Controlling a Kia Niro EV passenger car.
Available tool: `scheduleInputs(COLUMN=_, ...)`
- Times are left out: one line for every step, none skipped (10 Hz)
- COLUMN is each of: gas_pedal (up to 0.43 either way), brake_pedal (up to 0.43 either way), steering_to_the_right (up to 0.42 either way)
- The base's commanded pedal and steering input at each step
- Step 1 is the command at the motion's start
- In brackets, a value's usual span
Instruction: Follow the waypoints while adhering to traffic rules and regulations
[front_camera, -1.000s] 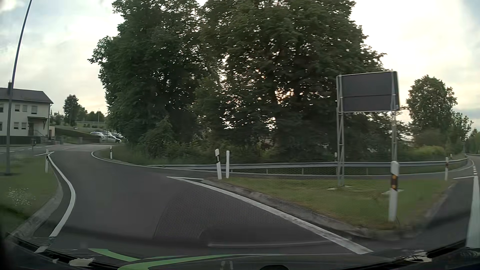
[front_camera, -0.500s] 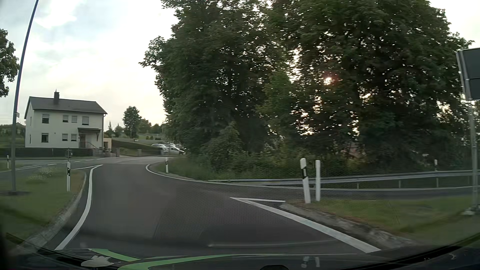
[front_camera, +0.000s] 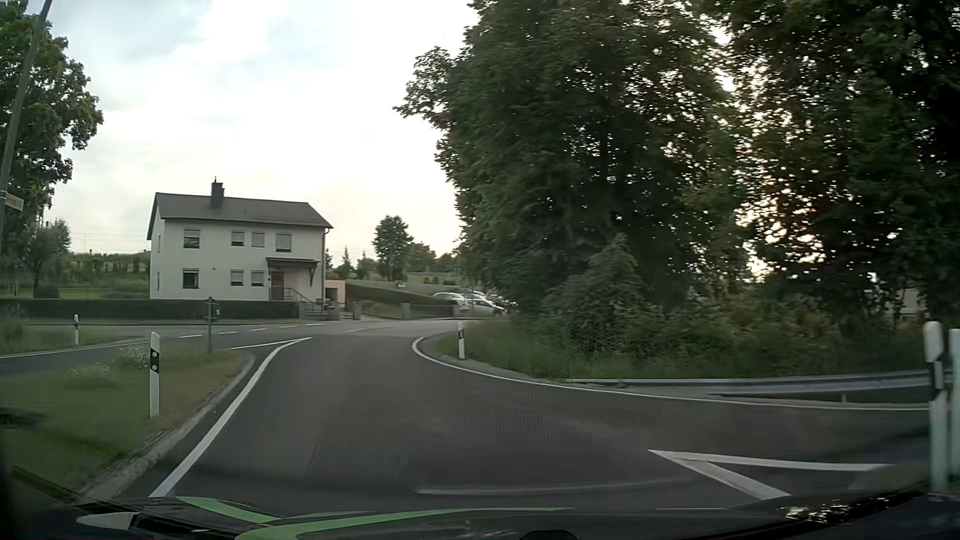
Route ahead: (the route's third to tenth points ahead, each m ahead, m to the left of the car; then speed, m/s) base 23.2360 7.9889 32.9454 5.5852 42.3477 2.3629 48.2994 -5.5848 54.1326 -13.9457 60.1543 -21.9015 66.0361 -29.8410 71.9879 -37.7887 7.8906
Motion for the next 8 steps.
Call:
scheduleInputs(gas_pedal=0.157, brake_pedal=0.000, steering_to_the_right=-0.231)
scheduleInputs(gas_pedal=0.157, brake_pedal=0.000, steering_to_the_right=-0.219)
scheduleInputs(gas_pedal=0.157, brake_pedal=0.000, steering_to_the_right=-0.203)
scheduleInputs(gas_pedal=0.157, brake_pedal=0.000, steering_to_the_right=-0.188)
scheduleInputs(gas_pedal=0.157, brake_pedal=0.000, steering_to_the_right=-0.180)
scheduleInputs(gas_pedal=0.157, brake_pedal=0.000, steering_to_the_right=-0.168)
scheduleInputs(gas_pedal=0.157, brake_pedal=0.000, steering_to_the_right=-0.155)
scheduleInputs(gas_pedal=0.157, brake_pedal=0.000, steering_to_the_right=-0.130)
